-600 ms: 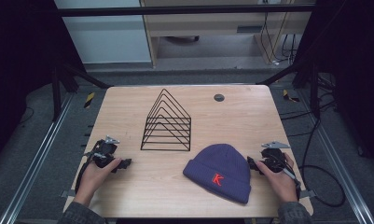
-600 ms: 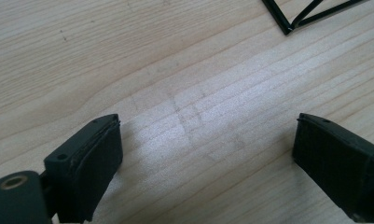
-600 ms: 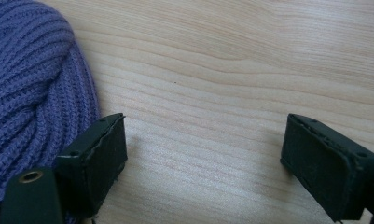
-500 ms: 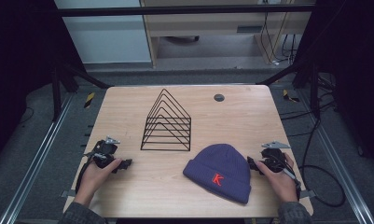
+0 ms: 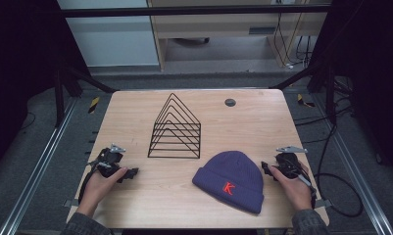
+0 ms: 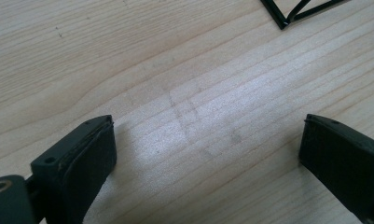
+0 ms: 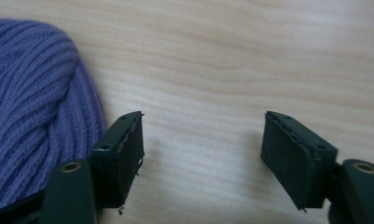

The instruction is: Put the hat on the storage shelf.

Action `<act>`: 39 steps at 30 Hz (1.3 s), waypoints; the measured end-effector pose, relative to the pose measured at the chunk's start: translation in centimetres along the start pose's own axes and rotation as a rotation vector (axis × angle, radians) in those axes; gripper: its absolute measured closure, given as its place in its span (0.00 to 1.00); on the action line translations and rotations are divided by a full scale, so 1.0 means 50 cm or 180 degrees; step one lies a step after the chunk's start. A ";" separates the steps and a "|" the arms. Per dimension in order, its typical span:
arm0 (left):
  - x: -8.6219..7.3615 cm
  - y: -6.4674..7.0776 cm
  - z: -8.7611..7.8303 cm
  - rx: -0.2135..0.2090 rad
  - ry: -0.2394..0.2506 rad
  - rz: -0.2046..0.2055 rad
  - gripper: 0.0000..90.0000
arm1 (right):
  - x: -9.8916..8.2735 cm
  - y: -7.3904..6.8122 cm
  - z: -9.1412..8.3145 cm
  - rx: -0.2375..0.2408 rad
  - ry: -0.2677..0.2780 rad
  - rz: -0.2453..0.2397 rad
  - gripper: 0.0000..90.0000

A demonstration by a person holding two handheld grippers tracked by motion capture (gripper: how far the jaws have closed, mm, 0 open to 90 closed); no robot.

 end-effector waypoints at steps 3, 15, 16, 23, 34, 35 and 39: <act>0.000 0.001 0.001 -0.0006 -0.0017 -0.0012 0.03 | 0.029 0.002 -0.001 0.0051 -0.0035 -0.0056 0.38; -0.001 0.004 0.001 0.0005 -0.0020 -0.0008 0.01 | 0.113 -0.030 0.006 0.0354 -0.0219 -0.0300 0.49; -0.001 0.004 0.001 0.0001 -0.0023 -0.0006 0.01 | 0.118 -0.034 0.008 0.0374 -0.0225 -0.0336 0.51; -0.001 0.006 0.002 0.0001 -0.0037 0.0001 0.00 | 0.141 -0.070 0.028 0.0535 -0.0370 -0.0346 0.55; -0.001 0.005 0.003 -0.0030 -0.0036 0.0009 0.00 | 0.140 -0.122 0.064 0.0732 -0.0426 -0.0267 0.58; -0.001 0.005 0.003 -0.0031 -0.0039 0.0010 0.00 | 0.138 -0.124 0.069 0.0728 -0.0437 -0.0276 0.57; 0.000 0.005 0.003 -0.0032 -0.0051 0.0015 0.00 | 0.134 -0.142 0.079 0.0727 -0.0509 -0.0207 0.54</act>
Point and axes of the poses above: each handheld gripper's, and its own axes: z roughly forward along the jaws, x roughly out of its top, y roughly to its right, the point moved 2 cm from there along z, roughly forward along the jaws, and after that the axes turned 11 degrees about y, right-handed, at the moved point
